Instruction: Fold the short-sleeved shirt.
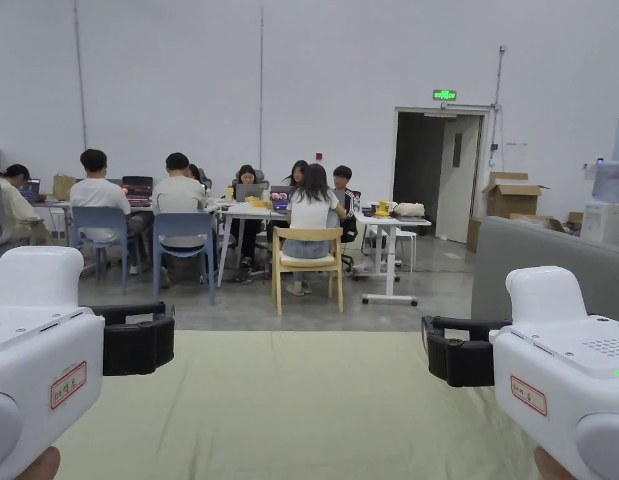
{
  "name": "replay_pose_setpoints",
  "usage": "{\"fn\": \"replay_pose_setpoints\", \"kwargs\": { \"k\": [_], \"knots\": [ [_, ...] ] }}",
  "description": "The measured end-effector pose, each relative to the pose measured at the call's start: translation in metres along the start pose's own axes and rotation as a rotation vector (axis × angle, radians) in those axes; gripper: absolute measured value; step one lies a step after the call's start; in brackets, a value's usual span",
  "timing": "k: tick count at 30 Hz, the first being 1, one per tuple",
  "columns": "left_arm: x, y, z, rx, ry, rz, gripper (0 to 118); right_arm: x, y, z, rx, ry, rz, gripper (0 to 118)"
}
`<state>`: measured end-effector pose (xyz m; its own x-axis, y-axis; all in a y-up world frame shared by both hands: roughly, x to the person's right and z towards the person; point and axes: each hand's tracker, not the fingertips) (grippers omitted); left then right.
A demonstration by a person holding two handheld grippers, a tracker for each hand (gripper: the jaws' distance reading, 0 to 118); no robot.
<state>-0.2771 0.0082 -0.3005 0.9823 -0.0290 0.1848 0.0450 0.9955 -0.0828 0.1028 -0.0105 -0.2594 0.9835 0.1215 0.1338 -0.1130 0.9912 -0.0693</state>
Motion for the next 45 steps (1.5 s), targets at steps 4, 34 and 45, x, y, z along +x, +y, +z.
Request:
{"fn": "replay_pose_setpoints", "kwargs": {
  "k": [4, 34, 45],
  "knots": [
    [-0.001, -0.001, -0.001, -0.003, 0.000, 0.001, 118, -0.002, 0.000, -0.001, -0.006, 0.001, 0.002, 118],
    [0.005, -0.009, -0.016, -0.041, -0.042, -0.009, 118, 0.006, -0.001, -0.011, -0.068, -0.055, -0.312, 118],
    [0.004, -0.015, -0.021, -0.063, -0.044, -0.002, 118, 0.007, -0.007, -0.011, -0.010, 0.109, -0.341, 118]
  ]
}}
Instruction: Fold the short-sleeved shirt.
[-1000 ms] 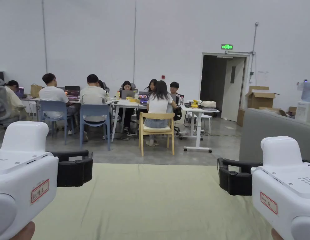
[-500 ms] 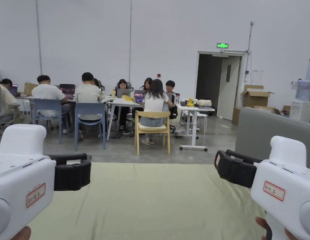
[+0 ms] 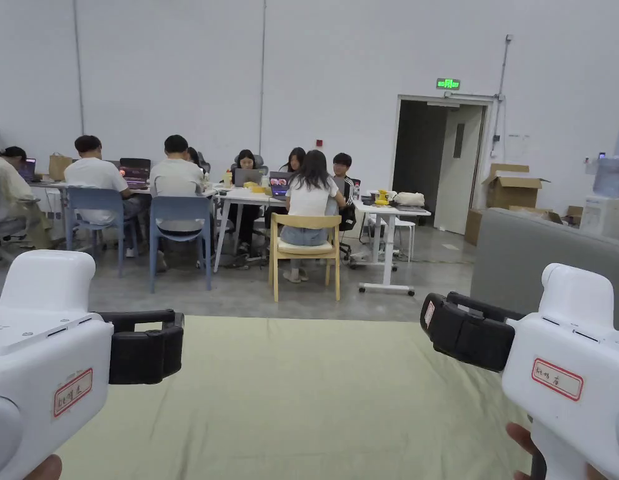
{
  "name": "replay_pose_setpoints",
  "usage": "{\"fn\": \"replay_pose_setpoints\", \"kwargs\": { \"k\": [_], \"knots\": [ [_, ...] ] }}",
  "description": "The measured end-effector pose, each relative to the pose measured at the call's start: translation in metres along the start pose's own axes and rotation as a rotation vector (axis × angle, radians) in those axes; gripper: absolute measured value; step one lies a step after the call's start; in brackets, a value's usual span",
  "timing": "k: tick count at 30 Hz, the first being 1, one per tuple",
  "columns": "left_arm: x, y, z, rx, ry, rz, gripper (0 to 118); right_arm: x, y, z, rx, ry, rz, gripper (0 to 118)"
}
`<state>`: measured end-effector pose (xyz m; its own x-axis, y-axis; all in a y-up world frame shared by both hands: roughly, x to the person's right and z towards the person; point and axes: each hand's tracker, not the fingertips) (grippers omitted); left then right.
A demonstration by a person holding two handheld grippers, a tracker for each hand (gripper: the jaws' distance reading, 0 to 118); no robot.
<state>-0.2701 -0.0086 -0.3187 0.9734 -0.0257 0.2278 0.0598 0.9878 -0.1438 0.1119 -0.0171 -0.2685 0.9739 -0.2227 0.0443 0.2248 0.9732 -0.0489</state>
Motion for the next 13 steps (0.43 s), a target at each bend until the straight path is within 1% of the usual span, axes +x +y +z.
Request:
{"fn": "replay_pose_setpoints", "kwargs": {
  "k": [1, 2, 3, 4, 5, 6, 7, 13],
  "knots": [
    [0.000, 0.000, 0.000, 0.004, 0.000, 0.004, 118, 0.001, -0.003, 0.000, 0.005, 0.031, 0.005, 118],
    [0.000, 0.000, 0.001, 0.008, -0.001, 0.008, 118, 0.000, -0.005, -0.002, 0.007, 0.023, 0.026, 118],
    [0.000, 0.000, 0.001, 0.012, 0.001, 0.010, 118, -0.004, -0.006, -0.003, 0.003, -0.012, 0.057, 118],
    [0.000, 0.000, 0.001, 0.013, 0.005, 0.008, 118, -0.009, -0.007, -0.006, -0.008, -0.089, 0.107, 118],
    [0.000, 0.000, 0.002, 0.016, 0.010, 0.003, 118, -0.011, -0.010, -0.007, -0.007, -0.123, 0.160, 118],
    [0.000, 0.000, 0.002, 0.017, 0.016, -0.001, 118, -0.012, -0.011, -0.006, 0.003, -0.129, 0.198, 118],
    [0.000, 0.000, 0.002, 0.018, 0.019, -0.003, 118, -0.013, -0.013, -0.005, 0.013, -0.133, 0.203, 118],
    [-0.001, -0.001, 0.004, 0.042, 0.028, 0.014, 118, -0.007, -0.011, -0.003, -0.003, -0.085, 0.145, 118]
  ]
}}
